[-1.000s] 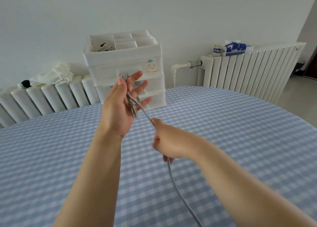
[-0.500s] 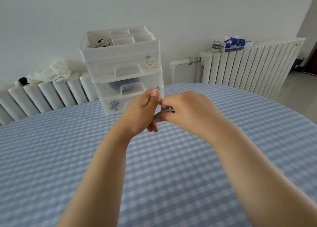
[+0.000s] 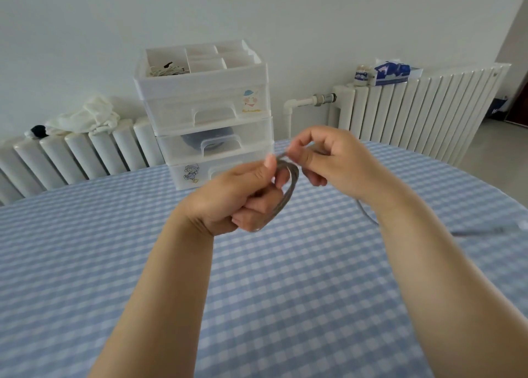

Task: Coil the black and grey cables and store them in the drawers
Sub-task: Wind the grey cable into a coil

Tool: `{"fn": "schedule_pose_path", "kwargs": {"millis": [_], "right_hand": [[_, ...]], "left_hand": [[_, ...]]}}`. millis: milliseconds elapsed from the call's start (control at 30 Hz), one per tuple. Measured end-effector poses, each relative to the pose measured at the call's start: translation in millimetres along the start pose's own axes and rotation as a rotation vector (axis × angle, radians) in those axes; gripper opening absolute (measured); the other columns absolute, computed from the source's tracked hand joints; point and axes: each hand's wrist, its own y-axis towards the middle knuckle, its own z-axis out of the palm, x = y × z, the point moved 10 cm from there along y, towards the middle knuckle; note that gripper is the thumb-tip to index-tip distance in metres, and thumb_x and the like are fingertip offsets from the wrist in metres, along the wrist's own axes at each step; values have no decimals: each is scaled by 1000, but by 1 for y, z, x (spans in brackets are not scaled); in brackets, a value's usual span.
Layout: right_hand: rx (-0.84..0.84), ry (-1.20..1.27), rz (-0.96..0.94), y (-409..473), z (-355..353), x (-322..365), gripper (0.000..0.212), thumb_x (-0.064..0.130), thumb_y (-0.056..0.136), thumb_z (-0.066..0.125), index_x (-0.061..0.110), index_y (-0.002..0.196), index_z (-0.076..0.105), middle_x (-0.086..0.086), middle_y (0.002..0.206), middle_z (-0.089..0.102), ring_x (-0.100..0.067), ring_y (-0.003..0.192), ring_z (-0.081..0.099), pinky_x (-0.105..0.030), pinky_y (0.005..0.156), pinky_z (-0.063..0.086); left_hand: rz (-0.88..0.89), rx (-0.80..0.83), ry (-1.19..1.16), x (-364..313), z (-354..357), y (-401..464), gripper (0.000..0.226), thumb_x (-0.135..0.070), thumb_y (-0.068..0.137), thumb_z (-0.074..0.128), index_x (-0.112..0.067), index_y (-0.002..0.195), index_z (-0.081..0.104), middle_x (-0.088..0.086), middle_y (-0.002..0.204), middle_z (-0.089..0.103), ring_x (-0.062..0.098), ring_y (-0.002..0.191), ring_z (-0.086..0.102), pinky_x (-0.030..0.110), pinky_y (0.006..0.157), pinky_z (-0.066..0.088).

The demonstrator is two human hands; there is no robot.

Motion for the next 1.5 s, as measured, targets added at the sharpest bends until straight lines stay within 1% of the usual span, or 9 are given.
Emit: {"fn": "schedule_pose_path", "kwargs": {"millis": [233, 400, 567, 767, 933, 1200, 1300, 1400, 1500], "right_hand": [[-140, -239, 92, 5, 15, -44, 21, 35, 101, 38, 18, 105, 49, 5, 59, 50, -9, 45, 43, -32, 48, 40], [169, -566, 251, -2, 68, -64, 22, 27, 102, 33, 19, 122, 34, -1, 70, 53, -15, 56, 50, -33, 57, 38], [350, -668, 330, -18, 104, -56, 27, 28, 103, 35, 10, 123, 33, -2, 74, 53, -17, 59, 49, -33, 52, 36], [429, -897, 157, -28, 116, -30, 18, 5, 94, 41, 6, 113, 42, -2, 73, 47, -23, 65, 49, -33, 54, 34], [304, -1014, -23, -25, 109, -1, 17, 24, 101, 41, 16, 111, 53, -1, 95, 63, -25, 88, 56, -40, 83, 30], [123, -914, -108, -17, 72, 30, 21, 47, 93, 51, 30, 87, 62, 11, 82, 61, -17, 89, 56, -39, 92, 26], [1, -851, -161, -12, 52, 41, 30, 60, 78, 62, 31, 74, 55, 17, 71, 53, -9, 82, 45, -33, 92, 23], [-18, -719, -183, -10, 44, 38, 34, 59, 74, 67, 27, 79, 56, 18, 69, 48, -5, 80, 42, -27, 86, 30], [-58, -515, -112, -7, 27, 27, 25, 49, 79, 68, 28, 88, 59, 15, 83, 61, -5, 84, 53, -30, 78, 44]], "left_hand": [[313, -29, -597, -34, -27, -5, 45, -50, 98, 25, -10, 95, 46, 7, 104, 63, 1, 31, 27, 10, 30, 31], [421, -372, -544, -35, -54, -11, 42, -47, 100, 26, -15, 79, 44, 8, 129, 58, 2, 31, 33, 9, 30, 22], [428, -439, -535, -33, -52, -10, 44, -47, 101, 24, -16, 75, 41, 8, 129, 58, 1, 38, 37, 10, 31, 23], [429, -731, -125, -41, -64, -25, 40, -48, 101, 22, -19, 86, 45, -1, 135, 58, 15, 73, 68, 21, 42, 42], [307, -883, 448, -40, -64, -24, 29, -39, 103, 26, -22, 120, 40, -4, 141, 45, 15, 87, 71, 30, 50, 56], [36, -864, 657, -20, -68, -19, 42, -49, 100, 29, -14, 107, 49, -10, 87, 68, 13, 40, 54, 19, 39, 39], [-32, -752, 559, -8, -61, -13, 50, -56, 96, 28, -16, 89, 57, -4, 51, 59, 17, 36, 50, 22, 40, 38], [-34, -561, 441, -1, -45, -4, 69, -67, 89, 17, -26, 57, 62, 2, 42, 47, 15, 33, 33, 21, 41, 28], [-45, -346, 205, 7, -31, 3, 72, -69, 85, 11, -24, 60, 61, 3, 45, 28, 8, 30, 19, 16, 38, 17]]}}
